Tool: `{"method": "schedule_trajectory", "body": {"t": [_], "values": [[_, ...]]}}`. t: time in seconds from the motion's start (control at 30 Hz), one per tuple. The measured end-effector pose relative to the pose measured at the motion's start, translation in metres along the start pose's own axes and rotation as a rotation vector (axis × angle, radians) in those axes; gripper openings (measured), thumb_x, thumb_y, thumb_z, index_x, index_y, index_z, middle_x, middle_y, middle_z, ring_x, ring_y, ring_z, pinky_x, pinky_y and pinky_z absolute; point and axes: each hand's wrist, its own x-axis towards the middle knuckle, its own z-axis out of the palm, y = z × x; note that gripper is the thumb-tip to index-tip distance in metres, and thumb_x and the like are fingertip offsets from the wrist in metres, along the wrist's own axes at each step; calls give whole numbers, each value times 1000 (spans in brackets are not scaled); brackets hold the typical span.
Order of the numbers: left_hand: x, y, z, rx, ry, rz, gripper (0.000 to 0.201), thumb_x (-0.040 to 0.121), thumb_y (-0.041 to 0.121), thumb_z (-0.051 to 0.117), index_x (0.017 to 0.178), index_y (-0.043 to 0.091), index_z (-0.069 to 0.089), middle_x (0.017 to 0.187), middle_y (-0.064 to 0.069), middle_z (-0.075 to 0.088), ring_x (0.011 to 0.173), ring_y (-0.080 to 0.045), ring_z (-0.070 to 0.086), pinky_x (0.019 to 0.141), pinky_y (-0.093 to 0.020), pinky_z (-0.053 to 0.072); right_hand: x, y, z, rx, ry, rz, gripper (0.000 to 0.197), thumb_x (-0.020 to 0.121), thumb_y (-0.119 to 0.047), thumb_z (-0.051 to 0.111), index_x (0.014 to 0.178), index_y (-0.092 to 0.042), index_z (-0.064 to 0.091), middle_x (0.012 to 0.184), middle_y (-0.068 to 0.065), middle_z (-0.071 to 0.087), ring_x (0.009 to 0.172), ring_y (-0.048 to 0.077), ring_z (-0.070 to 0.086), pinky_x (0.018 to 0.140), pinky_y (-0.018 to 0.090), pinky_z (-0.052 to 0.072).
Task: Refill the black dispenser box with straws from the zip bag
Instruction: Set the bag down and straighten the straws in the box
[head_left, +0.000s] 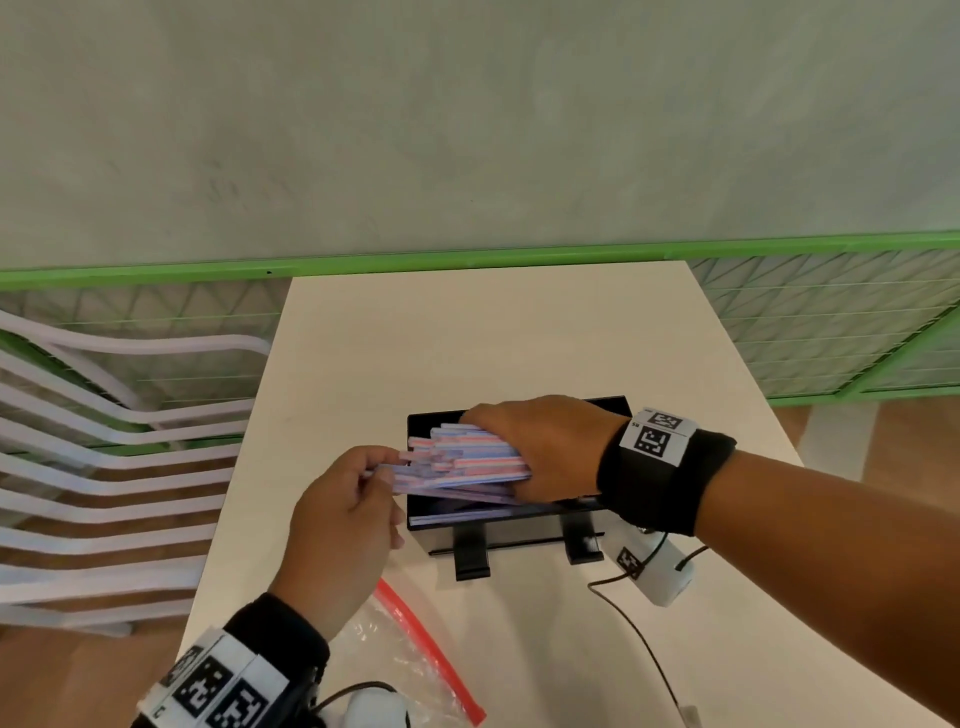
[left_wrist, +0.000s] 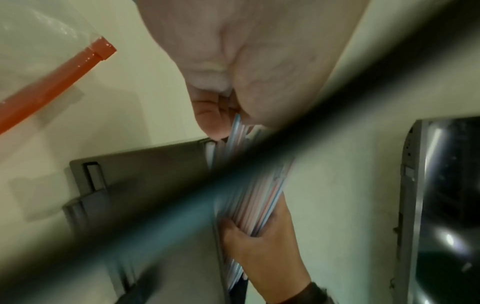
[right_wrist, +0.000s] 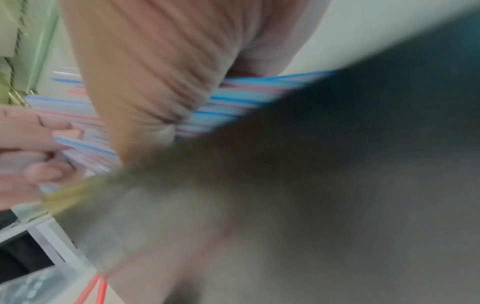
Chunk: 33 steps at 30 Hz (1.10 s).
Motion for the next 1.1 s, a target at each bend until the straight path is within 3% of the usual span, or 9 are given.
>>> {"method": "schedule_trajectory", "body": {"t": [0.17,0.27,0.33,0.47,0.57,0.73,0.83,0.97,1.1], "values": [[-1,2,7,-49,-34,5,29,102,14,45,100,32,67,74,-1,67,63,-14,57,62,-27,47,-3,0,-17,-39,11,-1,69,78,-33,73,137,-36,38,109,-4,65,85,18,58,73,29,45],[-8,1,14,200,-59,164,29,103,20,44,109,43,61,108,15,64,100,-8,56,85,-25,44,-3,1,-15,-16,-5,11,67,77,-38,72,136,-39,39,108,-5,64,87,20,62,76,34,53],[-12,-2,18,364,-77,272,35,104,22,41,133,35,53,132,15,50,121,-10,40,100,-24,35,-2,3,-10,16,-24,23,68,78,-47,71,138,-38,39,114,-4,63,93,21,63,82,35,54],[-12,-7,18,22,-191,34,53,105,32,37,155,36,20,155,22,26,144,1,22,115,-21,16,2,9,11,37,-35,16,77,77,-55,73,143,-35,37,122,-3,60,102,18,62,90,36,53],[-11,-7,21,-75,-269,-20,66,94,56,28,155,43,5,161,27,9,148,6,9,115,-18,7,4,11,25,3,-15,-30,71,79,-52,73,140,-37,42,113,-2,62,97,18,62,86,38,55],[-4,-8,39,129,-324,59,67,98,57,16,153,37,-17,164,18,-21,149,3,-16,116,-19,-4,5,12,28,-54,-7,-105,83,83,-43,74,152,-30,30,119,6,60,103,24,60,88,38,54],[-2,-10,41,167,-339,75,69,90,71,11,146,48,-22,164,18,-23,150,-1,-16,123,-28,2,12,9,31,-146,-56,-122,94,82,-36,77,155,-29,18,118,8,58,100,26,60,81,40,55],[-4,-4,40,139,-325,63,70,93,69,12,150,43,-18,165,18,-18,150,1,-9,114,-17,5,18,2,28,-237,-76,-113,86,83,-26,75,152,-29,24,111,8,59,90,28,62,64,33,47],[-5,-2,34,66,-280,43,75,88,66,17,153,43,-10,166,17,-7,150,2,-3,116,-20,4,15,-4,10,-146,-119,-65,86,82,-18,71,152,-28,24,109,9,60,83,29,64,60,29,42]]}}
